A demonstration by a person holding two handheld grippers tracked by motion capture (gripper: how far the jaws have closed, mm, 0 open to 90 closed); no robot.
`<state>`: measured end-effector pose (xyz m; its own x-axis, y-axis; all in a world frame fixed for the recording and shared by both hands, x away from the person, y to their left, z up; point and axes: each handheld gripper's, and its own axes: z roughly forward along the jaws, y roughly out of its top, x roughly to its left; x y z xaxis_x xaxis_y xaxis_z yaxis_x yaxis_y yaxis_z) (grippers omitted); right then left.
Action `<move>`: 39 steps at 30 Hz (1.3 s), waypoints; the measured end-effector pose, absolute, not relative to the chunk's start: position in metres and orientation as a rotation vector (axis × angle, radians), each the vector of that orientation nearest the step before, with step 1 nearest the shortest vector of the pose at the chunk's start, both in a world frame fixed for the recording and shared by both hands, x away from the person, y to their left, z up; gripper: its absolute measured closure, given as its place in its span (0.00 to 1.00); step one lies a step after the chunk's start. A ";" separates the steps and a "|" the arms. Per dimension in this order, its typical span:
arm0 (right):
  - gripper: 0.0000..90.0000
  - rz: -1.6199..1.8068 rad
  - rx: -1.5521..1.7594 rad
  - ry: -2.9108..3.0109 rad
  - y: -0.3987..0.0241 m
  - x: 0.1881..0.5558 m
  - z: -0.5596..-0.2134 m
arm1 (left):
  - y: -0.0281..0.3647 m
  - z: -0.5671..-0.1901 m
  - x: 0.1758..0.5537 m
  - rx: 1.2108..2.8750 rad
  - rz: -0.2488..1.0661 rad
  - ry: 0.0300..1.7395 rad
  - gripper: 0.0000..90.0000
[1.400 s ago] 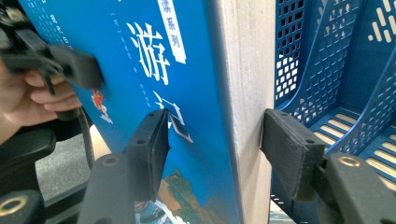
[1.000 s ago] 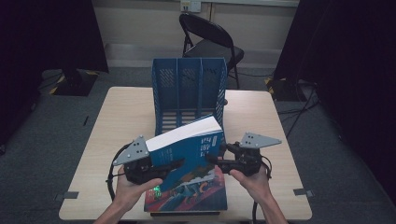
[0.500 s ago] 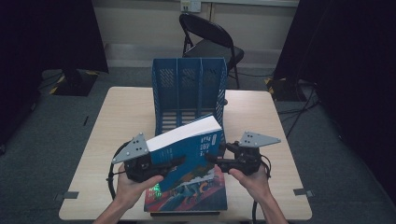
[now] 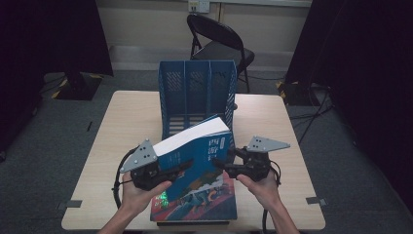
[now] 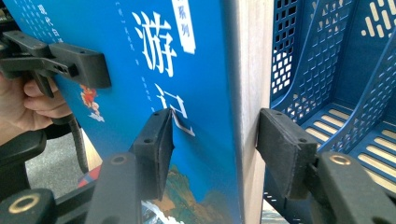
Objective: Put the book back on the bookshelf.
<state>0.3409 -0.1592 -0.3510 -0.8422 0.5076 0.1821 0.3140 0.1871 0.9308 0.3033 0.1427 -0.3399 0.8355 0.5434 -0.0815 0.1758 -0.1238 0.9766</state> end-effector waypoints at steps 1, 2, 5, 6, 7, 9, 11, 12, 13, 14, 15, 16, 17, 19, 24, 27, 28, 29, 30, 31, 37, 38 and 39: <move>0.51 1.730 0.800 2.288 -0.159 0.342 -0.352 | 0.142 -0.340 0.303 1.689 0.346 0.573 0.68; 0.52 1.730 0.805 2.291 -0.160 0.342 -0.352 | 0.143 -0.339 0.304 1.692 0.339 0.579 0.68; 0.53 1.744 0.800 2.300 -0.163 0.342 -0.355 | 0.144 -0.338 0.306 1.690 0.323 0.599 0.68; 0.53 1.741 0.801 2.303 -0.163 0.342 -0.355 | 0.145 -0.338 0.307 1.681 0.310 0.611 0.68; 0.52 1.738 0.799 2.302 -0.164 0.341 -0.356 | 0.146 -0.338 0.308 1.681 0.301 0.619 0.68; 0.52 1.729 0.808 2.303 -0.166 0.341 -0.357 | 0.148 -0.337 0.308 1.682 0.294 0.640 0.68; 0.51 1.729 0.816 2.298 -0.168 0.341 -0.358 | 0.151 -0.336 0.308 1.685 0.292 0.656 0.68; 0.50 1.728 0.826 2.293 -0.170 0.340 -0.359 | 0.153 -0.335 0.308 1.689 0.289 0.662 0.69; 0.49 1.720 0.839 2.292 -0.172 0.340 -0.360 | 0.154 -0.334 0.308 1.690 0.285 0.665 0.69; 0.49 1.719 0.844 2.292 -0.174 0.340 -0.361 | 0.155 -0.334 0.308 1.690 0.289 0.667 0.69; 0.48 1.719 0.853 2.287 -0.176 0.340 -0.362 | 0.157 -0.333 0.308 1.696 0.291 0.669 0.69; 0.48 1.716 0.862 2.282 -0.178 0.340 -0.364 | 0.158 -0.332 0.307 1.699 0.291 0.682 0.68; 0.48 1.715 0.877 2.277 -0.180 0.339 -0.365 | 0.159 -0.333 0.307 1.690 0.290 0.693 0.68; 0.48 1.708 0.894 2.273 -0.184 0.339 -0.367 | 0.163 -0.334 0.308 1.682 0.275 0.707 0.68; 0.47 1.681 0.924 2.266 -0.193 0.337 -0.372 | 0.169 -0.330 0.309 1.696 0.267 0.729 0.69; 0.44 1.674 0.957 2.253 -0.200 0.337 -0.376 | 0.172 -0.330 0.309 1.688 0.255 0.742 0.69; 0.44 1.677 0.966 2.251 -0.202 0.337 -0.377 | 0.174 -0.329 0.309 1.692 0.258 0.747 0.69; 0.44 1.674 0.975 2.251 -0.203 0.337 -0.377 | 0.175 -0.328 0.309 1.693 0.254 0.750 0.69; 0.44 1.671 0.978 2.247 -0.205 0.337 -0.377 | 0.175 -0.328 0.309 1.693 0.256 0.754 0.69; 0.43 1.672 0.981 2.244 -0.207 0.337 -0.377 | 0.176 -0.327 0.309 1.692 0.256 0.761 0.69; 0.46 1.682 0.988 2.231 -0.211 0.336 -0.376 | 0.180 -0.325 0.310 1.701 0.258 0.760 0.69; 0.46 1.684 0.980 2.233 -0.211 0.336 -0.375 | 0.180 -0.324 0.309 1.701 0.256 0.760 0.69; 0.45 1.686 0.979 2.232 -0.211 0.336 -0.375 | 0.180 -0.324 0.309 1.699 0.256 0.768 0.69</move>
